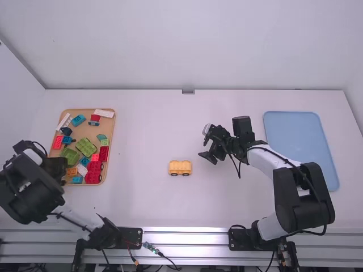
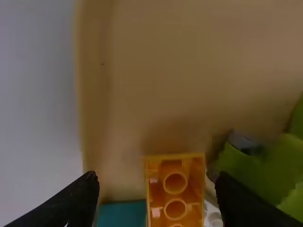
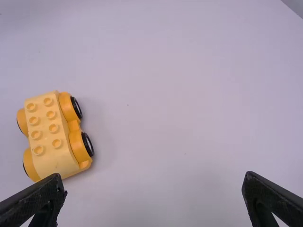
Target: Assemble lego blocks to make yellow taxi
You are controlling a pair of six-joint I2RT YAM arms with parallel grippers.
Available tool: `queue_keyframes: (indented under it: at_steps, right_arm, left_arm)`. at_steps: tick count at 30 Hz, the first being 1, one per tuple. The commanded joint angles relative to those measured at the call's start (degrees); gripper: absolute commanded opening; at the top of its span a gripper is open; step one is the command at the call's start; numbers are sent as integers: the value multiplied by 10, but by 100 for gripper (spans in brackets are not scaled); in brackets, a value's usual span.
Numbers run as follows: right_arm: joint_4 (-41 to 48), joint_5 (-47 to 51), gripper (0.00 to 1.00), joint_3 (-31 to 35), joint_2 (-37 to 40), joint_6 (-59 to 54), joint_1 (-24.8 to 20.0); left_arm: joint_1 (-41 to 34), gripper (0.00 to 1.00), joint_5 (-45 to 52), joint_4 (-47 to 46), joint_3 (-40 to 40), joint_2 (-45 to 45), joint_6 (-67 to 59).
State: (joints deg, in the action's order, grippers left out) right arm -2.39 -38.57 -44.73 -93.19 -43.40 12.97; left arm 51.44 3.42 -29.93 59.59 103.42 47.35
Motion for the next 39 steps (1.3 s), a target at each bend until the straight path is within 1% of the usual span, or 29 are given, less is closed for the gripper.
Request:
queue_keyframes:
  at_steps: [1,3,10,11,16,18,22,23,27,29,30,33,36,39]
  right_arm:
    - [1,-3,99,-6,16,1,2]
    - [1,-3,99,-6,16,1,1]
    - [1,-3,99,-6,16,1,1]
    - [1,-3,99,-6,16,1,2]
    - [1,-3,99,-6,16,1,2]
    - [1,-3,99,-6,16,1,1]
    - [2,-3,99,-6,16,1,1]
    - [2,-3,99,-6,16,1,1]
    - [1,-3,99,-6,16,1,1]
    - [1,-3,99,-6,16,1,1]
    - [1,-3,99,-6,16,1,1]
    - [2,-3,99,-6,16,1,1]
    - [2,-3,99,-6,16,2,1]
    - [2,-3,99,-6,16,2,2]
  left_arm:
    - [3,65,14,-13,34,22,-8]
    - [3,63,30,-23,47,32,-23]
    - [3,59,32,-26,67,50,-21]
    - [3,58,32,-26,68,54,-21]
    - [-4,57,47,-26,66,73,-37]
    - [-4,55,52,-26,66,75,-37]
    - [-1,55,56,-23,67,75,-34]
    - [0,54,58,-26,67,75,-34]
    - [-1,53,47,-26,65,75,-34]
    - [-6,50,47,-25,62,75,-34]
    - [-7,46,47,-23,60,75,-34]
    - [-7,38,47,-26,60,75,-33]
    - [-4,36,50,-26,60,75,-36]
    - [-5,33,52,-25,60,75,-36]
